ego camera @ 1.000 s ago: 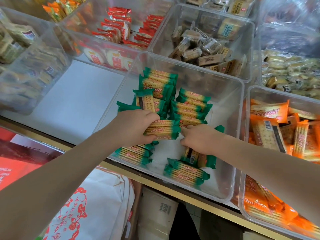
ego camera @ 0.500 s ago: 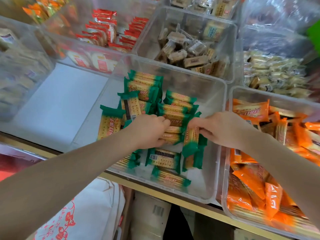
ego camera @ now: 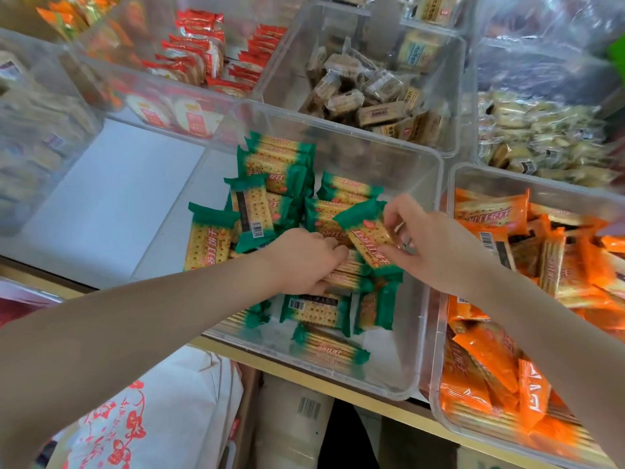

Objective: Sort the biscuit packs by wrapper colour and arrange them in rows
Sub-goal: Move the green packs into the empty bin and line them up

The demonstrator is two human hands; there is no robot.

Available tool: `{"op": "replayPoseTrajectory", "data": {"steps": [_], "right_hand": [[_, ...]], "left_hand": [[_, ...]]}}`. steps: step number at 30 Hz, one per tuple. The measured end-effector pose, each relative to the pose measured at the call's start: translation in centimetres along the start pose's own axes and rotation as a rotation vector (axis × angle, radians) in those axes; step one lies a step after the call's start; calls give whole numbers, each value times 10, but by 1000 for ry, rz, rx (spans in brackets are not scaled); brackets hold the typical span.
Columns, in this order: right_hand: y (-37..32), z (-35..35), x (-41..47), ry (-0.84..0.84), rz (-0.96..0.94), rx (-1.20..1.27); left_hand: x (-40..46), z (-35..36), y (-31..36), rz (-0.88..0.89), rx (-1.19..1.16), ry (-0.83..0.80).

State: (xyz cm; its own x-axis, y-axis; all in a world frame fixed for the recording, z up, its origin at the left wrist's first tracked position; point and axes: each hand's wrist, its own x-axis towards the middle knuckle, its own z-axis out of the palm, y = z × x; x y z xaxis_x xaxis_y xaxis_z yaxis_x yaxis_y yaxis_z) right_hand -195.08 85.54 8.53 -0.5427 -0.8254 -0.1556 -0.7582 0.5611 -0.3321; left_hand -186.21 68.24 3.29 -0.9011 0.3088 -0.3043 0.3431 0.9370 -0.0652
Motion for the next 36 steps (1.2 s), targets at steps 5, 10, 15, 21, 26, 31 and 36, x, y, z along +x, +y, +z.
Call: {"op": "replayPoseTrajectory", "data": {"steps": [5, 10, 15, 21, 26, 31, 36], "right_hand": [[-2, -2, 8, 97, 60, 109], [-7, 3, 17, 58, 92, 75], [-12, 7, 22, 70, 118, 61], [-7, 3, 25, 89, 163, 103], [-8, 2, 27, -25, 165, 67], [-4, -2, 23, -43, 137, 108], [-4, -11, 14, -139, 49, 161]], "left_hand": [[-21, -1, -5, -2, -111, -122], [-15, 13, -1, -13, -208, -208], [7, 8, -8, -98, -158, -116], [23, 6, -20, -69, -385, -266], [29, 2, -19, -75, -346, -320], [30, 10, -24, -126, -425, -333], [24, 6, -32, -177, -388, -296]]}}
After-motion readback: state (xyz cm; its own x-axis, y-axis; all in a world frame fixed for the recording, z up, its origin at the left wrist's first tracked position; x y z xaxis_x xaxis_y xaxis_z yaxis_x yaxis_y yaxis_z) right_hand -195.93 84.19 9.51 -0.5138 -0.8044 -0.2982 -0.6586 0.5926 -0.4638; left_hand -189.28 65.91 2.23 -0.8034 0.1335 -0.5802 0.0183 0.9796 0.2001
